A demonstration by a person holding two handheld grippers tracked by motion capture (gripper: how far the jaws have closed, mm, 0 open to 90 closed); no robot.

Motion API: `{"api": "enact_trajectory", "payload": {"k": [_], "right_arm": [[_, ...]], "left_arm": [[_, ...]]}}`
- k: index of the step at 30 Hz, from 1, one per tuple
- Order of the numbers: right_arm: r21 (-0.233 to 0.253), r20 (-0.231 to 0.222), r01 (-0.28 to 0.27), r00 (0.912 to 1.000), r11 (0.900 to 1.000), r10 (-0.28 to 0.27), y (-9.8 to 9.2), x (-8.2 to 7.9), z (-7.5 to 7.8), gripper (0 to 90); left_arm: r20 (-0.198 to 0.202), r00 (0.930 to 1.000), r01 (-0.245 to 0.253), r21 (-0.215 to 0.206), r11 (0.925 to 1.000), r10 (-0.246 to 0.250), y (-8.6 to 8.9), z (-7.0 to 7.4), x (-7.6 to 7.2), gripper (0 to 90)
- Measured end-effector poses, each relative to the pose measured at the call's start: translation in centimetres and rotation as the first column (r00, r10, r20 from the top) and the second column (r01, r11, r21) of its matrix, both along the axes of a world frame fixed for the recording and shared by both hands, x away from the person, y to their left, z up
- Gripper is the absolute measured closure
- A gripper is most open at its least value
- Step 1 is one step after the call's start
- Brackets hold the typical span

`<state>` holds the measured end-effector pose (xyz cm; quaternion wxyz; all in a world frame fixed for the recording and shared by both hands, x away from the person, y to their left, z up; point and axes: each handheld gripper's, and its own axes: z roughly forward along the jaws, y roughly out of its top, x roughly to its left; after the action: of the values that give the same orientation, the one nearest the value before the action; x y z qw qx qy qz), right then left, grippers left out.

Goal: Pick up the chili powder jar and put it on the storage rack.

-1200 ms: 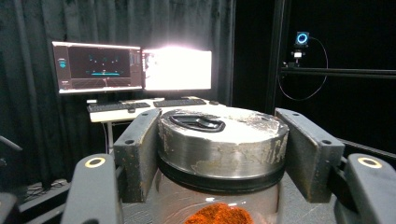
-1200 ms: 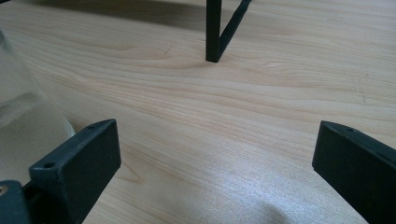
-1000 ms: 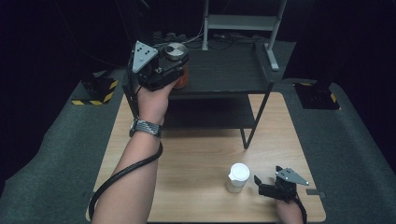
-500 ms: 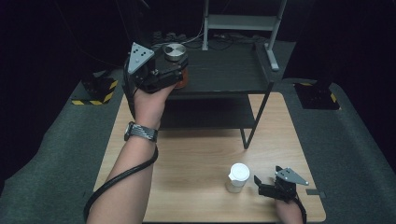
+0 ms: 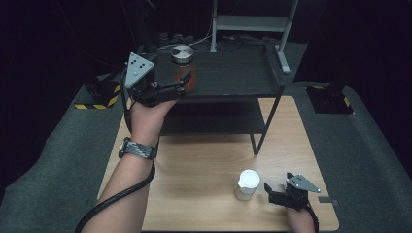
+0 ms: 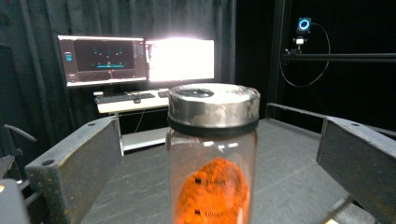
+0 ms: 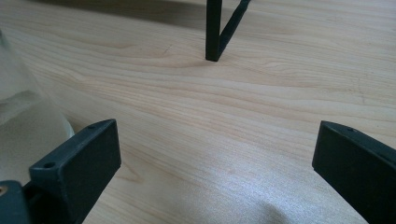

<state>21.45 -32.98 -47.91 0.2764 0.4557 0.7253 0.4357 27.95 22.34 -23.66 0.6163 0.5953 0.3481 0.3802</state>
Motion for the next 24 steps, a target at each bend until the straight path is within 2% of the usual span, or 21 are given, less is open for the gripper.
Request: {"api": "enact_trajectory", "payload": {"k": [3,8,11,24], "right_arm": [[-0.001,0.002,0.001,1.0,1.0,-0.001,0.0,0.0,0.0,0.1],[-0.009,0.002,0.003,1.0,1.0,-0.003,0.2,0.0,0.0,0.1],[-0.011,0.001,0.003,1.0,1.0,-0.003,0.2,0.0,0.0,0.1],[-0.017,0.002,0.008,1.0,1.0,-0.008,0.4,-0.1,0.1,0.1]], "left_arm": [[-0.006,0.9999,0.012,-0.004,0.9999,-0.012,0.4,-0.2,-0.6,0.5],[0.006,1.0,0.006,0.026,0.9996,-0.006,0.6,-0.9,-1.6,0.5],[0.001,0.9999,0.012,0.019,0.9997,-0.012,1.0,-1.5,-2.2,0.4],[-0.014,0.9999,0.01,0.037,0.9993,-0.009,1.8,-3.5,-4.3,0.5]]}}
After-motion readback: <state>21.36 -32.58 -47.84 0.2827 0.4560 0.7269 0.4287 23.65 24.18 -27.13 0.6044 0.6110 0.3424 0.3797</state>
